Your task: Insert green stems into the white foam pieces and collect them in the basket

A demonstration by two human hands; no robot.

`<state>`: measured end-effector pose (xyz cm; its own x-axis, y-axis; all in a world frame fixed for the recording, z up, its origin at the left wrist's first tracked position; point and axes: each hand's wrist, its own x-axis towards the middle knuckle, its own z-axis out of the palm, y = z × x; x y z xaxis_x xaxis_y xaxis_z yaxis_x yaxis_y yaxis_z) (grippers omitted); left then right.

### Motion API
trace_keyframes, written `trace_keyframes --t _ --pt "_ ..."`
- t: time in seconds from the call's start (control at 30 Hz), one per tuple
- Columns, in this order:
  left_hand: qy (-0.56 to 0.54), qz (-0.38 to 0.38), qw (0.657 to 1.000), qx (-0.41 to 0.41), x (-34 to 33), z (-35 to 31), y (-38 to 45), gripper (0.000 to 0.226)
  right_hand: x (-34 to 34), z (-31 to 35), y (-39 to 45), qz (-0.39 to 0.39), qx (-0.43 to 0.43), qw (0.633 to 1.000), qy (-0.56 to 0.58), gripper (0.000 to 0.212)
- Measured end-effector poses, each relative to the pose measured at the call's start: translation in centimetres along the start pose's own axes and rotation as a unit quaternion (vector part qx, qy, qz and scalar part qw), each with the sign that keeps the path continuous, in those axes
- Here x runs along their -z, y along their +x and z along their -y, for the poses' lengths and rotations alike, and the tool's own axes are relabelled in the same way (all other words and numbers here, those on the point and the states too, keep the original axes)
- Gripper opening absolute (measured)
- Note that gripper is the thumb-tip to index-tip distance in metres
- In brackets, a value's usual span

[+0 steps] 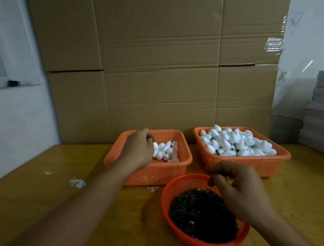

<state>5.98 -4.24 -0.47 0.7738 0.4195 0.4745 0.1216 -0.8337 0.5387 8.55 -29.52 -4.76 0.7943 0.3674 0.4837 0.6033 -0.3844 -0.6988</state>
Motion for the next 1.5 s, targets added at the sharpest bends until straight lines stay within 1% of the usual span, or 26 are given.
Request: trace_keyframes --t 0.07,0.13,0.2,0.27,0.33,0.37,0.43,0.5,0.57,0.63,0.7,0.77,0.8,0.83,0.9,0.93,1.03,1.1,1.17,1.23,1.3,1.37,1.43,1.5 --pt "0.060 0.098 0.993 0.023 -0.4 0.4 2.2 0.018 0.0 0.0 -0.1 0.000 -0.002 1.000 -0.002 0.024" --pt "0.094 0.212 0.971 0.052 -0.9 1.1 4.0 0.019 0.0 0.0 -0.1 0.005 0.001 1.000 -0.012 0.025" --pt "0.146 0.322 0.932 0.081 -1.3 1.7 5.4 0.031 0.0 0.0 -0.2 0.006 0.008 1.000 -0.027 0.025" --pt "0.225 0.402 0.882 0.094 -1.5 2.1 6.5 0.043 0.0 0.0 -0.2 0.004 0.014 0.999 -0.039 0.025" --pt "0.272 0.446 0.846 0.101 -1.8 2.2 7.0 0.054 0.0 0.0 -0.1 0.000 0.017 0.999 -0.044 0.025" --pt "0.272 0.459 0.838 0.110 -2.1 2.5 7.3 0.063 0.1 0.0 -0.2 -0.001 0.019 0.999 -0.045 0.025" --pt "0.230 0.482 0.833 0.141 -2.8 3.0 7.5 0.074 0.1 0.0 -0.2 -0.004 0.025 0.998 -0.049 0.024" --pt "0.156 0.505 0.833 0.163 -3.6 3.3 7.6 0.088 0.2 0.1 -0.2 -0.005 0.025 0.998 -0.050 0.024" --pt "0.119 0.508 0.840 0.149 -4.2 3.2 7.3 0.109 0.4 0.0 -0.1 -0.003 0.020 0.999 -0.047 0.024" --pt "0.088 0.507 0.846 0.140 -5.0 3.1 7.3 0.116 0.5 0.0 0.0 -0.003 0.018 0.999 -0.045 0.024" --pt "0.069 0.503 0.849 0.145 -5.9 3.0 7.5 0.115 0.5 0.0 0.0 -0.006 0.018 0.999 -0.039 0.024" --pt "0.103 0.488 0.858 0.122 -6.4 3.0 7.7 0.110 0.6 0.0 0.0 -0.009 0.017 0.999 -0.035 0.024" --pt "0.126 0.487 0.858 0.107 -6.6 2.7 7.7 0.100 0.6 0.0 0.0 -0.011 0.018 0.999 -0.035 0.024" --pt "0.149 0.489 0.855 0.095 -6.6 2.5 7.7 0.090 0.7 0.0 0.0 -0.012 0.019 0.999 -0.036 0.024" --pt "0.188 0.493 0.846 0.077 -6.7 2.0 7.7 0.080 0.7 0.1 -0.1 -0.012 0.022 0.999 -0.041 0.023" --pt "0.199 0.493 0.844 0.072 -6.9 1.9 7.8 0.080 0.7 0.1 -0.1 -0.012 0.023 0.999 -0.045 0.023" --pt "0.214 0.491 0.842 0.067 -7.5 2.0 8.1 0.095 0.8 0.2 -0.1 -0.014 0.026 0.998 -0.051 0.023" --pt "0.246 0.485 0.838 0.046 -7.8 1.7 8.1 0.103 0.9 0.2 -0.1 -0.013 0.027 0.998 -0.049 0.023" --pt "0.277 0.484 0.830 0.021 -8.0 1.2 8.0 0.103 1.0 0.2 -0.1 -0.015 0.025 0.998 -0.049 0.023" --pt "0.267 0.481 0.835 0.023 -8.0 0.9 7.9 0.097 1.0 0.1 -0.1 -0.017 0.023 0.998 -0.048 0.023" --pt "0.200 0.469 0.858 0.060 -7.8 0.8 7.8 0.088 1.1 0.2 -0.1 -0.018 0.019 0.999 -0.045 0.023" --pt "0.105 0.444 0.883 0.107 -7.0 0.6 7.7 0.065 1.1 0.2 0.0 -0.020 0.016 0.998 -0.049 0.024" --pt "0.027 0.412 0.904 0.114 -6.2 0.6 7.9 0.035 1.1 0.2 0.0 -0.020 0.009 0.998 -0.057 0.025" --pt "-0.046 0.384 0.916 0.103 -5.4 0.4 7.9 0.026 1.1 0.2 0.0 -0.015 0.001 0.998 -0.062 0.024"
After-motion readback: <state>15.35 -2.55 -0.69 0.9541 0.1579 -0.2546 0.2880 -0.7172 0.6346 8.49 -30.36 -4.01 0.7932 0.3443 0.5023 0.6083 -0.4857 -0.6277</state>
